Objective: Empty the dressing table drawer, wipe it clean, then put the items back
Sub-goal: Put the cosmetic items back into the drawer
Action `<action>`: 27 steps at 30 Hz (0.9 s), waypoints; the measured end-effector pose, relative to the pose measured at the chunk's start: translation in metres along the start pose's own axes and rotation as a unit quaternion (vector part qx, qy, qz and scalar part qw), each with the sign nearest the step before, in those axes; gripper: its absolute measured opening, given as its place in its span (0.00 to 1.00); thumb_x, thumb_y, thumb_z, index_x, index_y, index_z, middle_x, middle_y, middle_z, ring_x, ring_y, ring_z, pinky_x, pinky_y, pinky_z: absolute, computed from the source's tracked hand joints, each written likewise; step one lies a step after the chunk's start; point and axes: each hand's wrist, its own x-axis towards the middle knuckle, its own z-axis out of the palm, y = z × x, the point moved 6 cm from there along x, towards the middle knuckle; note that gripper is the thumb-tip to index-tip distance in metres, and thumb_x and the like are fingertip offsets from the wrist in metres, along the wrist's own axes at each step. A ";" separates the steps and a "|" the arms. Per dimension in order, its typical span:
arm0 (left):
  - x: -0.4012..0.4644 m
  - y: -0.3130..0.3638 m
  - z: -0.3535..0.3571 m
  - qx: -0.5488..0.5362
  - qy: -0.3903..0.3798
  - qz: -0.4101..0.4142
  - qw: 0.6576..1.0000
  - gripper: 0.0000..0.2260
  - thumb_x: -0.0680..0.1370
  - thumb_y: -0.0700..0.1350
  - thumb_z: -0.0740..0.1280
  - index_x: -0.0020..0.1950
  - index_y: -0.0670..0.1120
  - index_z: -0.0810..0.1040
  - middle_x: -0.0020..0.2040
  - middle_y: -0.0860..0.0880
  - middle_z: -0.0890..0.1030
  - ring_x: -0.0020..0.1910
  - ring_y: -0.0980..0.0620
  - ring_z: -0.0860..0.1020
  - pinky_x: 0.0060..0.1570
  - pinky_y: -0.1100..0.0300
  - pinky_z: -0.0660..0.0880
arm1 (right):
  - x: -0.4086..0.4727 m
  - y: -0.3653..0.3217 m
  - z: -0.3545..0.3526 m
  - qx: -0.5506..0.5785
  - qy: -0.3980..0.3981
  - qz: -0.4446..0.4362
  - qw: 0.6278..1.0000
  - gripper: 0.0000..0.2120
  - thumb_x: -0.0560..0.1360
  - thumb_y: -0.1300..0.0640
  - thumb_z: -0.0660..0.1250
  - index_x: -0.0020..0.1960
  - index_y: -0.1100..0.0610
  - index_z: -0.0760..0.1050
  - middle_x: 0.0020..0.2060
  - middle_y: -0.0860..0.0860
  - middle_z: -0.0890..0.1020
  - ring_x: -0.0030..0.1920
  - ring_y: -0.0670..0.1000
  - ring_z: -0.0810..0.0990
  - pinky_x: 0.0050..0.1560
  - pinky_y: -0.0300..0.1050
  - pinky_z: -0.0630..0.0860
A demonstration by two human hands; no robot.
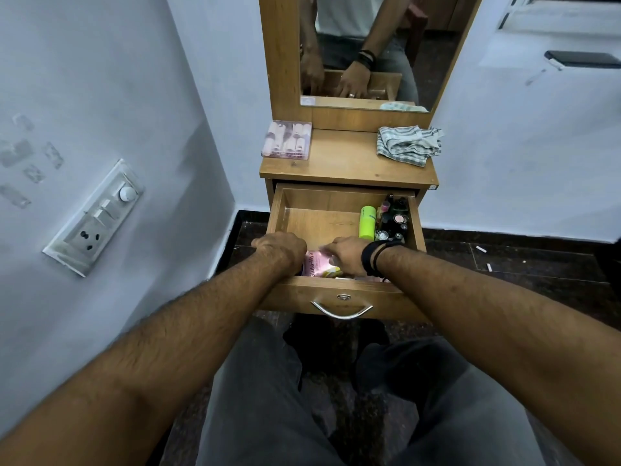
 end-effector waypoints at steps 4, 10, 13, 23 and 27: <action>0.000 0.001 -0.001 -0.002 -0.005 0.001 1.000 0.18 0.80 0.50 0.69 0.68 0.47 0.75 0.64 0.44 0.78 0.63 0.41 0.77 0.62 0.40 0.74 | 0.000 0.000 0.003 0.006 0.031 -0.017 0.999 0.22 0.84 0.54 0.55 0.77 0.54 0.63 0.70 0.57 0.72 0.69 0.59 0.72 0.69 0.52 0.69; 0.002 0.002 0.000 -0.003 -0.005 0.014 1.000 0.17 0.79 0.51 0.70 0.66 0.47 0.75 0.62 0.44 0.79 0.62 0.42 0.77 0.62 0.40 0.74 | -0.005 0.002 0.001 0.018 0.057 -0.019 0.998 0.21 0.84 0.52 0.55 0.77 0.51 0.64 0.71 0.56 0.71 0.70 0.60 0.69 0.69 0.51 0.66; 0.006 -0.001 -0.003 -0.012 0.012 0.025 1.000 0.15 0.79 0.51 0.69 0.63 0.46 0.77 0.56 0.46 0.79 0.57 0.43 0.79 0.59 0.41 0.77 | -0.007 0.003 -0.007 0.013 0.079 -0.019 0.997 0.22 0.84 0.50 0.55 0.77 0.52 0.64 0.72 0.57 0.71 0.71 0.60 0.69 0.71 0.53 0.65; 0.015 -0.049 -0.088 -0.058 0.286 0.072 0.954 0.16 0.82 0.54 0.60 0.66 0.47 0.75 0.64 0.45 0.76 0.61 0.43 0.74 0.55 0.43 0.78 | 0.004 0.006 -0.099 -0.029 0.310 -0.007 0.950 0.24 0.80 0.43 0.56 0.73 0.50 0.66 0.66 0.53 0.75 0.63 0.58 0.74 0.59 0.58 0.76; 0.034 -0.077 -0.106 -0.099 0.286 0.032 0.953 0.19 0.83 0.53 0.59 0.71 0.48 0.72 0.70 0.45 0.73 0.67 0.42 0.70 0.59 0.42 0.74 | 0.024 0.008 -0.126 0.003 0.323 0.013 0.946 0.26 0.80 0.45 0.57 0.75 0.52 0.65 0.67 0.55 0.74 0.65 0.60 0.72 0.63 0.58 0.73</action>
